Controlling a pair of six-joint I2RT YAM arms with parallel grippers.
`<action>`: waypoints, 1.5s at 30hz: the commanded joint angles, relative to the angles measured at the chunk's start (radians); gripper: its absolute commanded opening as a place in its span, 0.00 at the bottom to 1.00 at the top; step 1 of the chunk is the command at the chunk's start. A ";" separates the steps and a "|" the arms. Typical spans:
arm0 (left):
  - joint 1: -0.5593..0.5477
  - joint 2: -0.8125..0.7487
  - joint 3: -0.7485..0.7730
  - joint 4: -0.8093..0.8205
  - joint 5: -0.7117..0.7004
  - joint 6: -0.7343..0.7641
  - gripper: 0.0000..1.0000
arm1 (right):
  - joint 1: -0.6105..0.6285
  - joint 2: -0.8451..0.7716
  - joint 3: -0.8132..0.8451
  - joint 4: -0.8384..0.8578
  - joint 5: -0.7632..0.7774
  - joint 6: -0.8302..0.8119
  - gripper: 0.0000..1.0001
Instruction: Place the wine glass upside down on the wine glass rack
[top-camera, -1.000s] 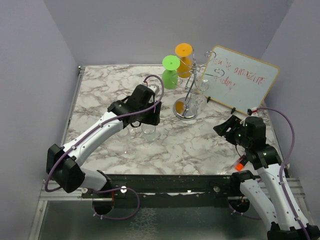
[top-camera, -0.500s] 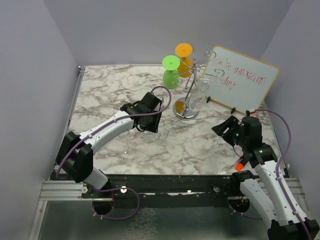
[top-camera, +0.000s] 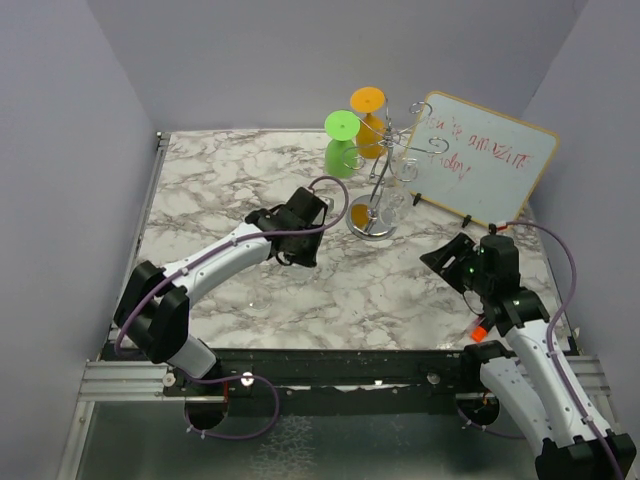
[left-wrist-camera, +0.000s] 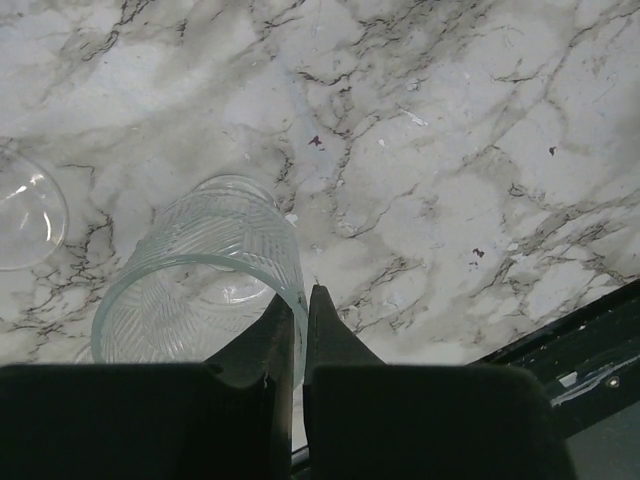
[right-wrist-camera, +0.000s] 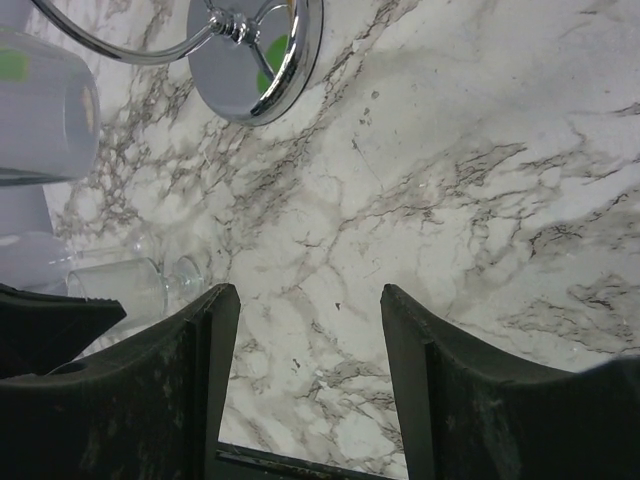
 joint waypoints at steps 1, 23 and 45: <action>-0.049 -0.018 0.057 0.033 -0.006 -0.024 0.00 | 0.002 0.003 -0.038 0.071 -0.074 0.027 0.64; -0.385 -0.285 -0.431 0.975 -0.347 -0.031 0.00 | 0.001 -0.113 -0.249 0.290 -0.402 0.684 0.87; -0.527 -0.059 -0.279 1.243 -0.372 0.061 0.00 | 0.001 -0.096 -0.132 0.153 -0.410 0.899 0.89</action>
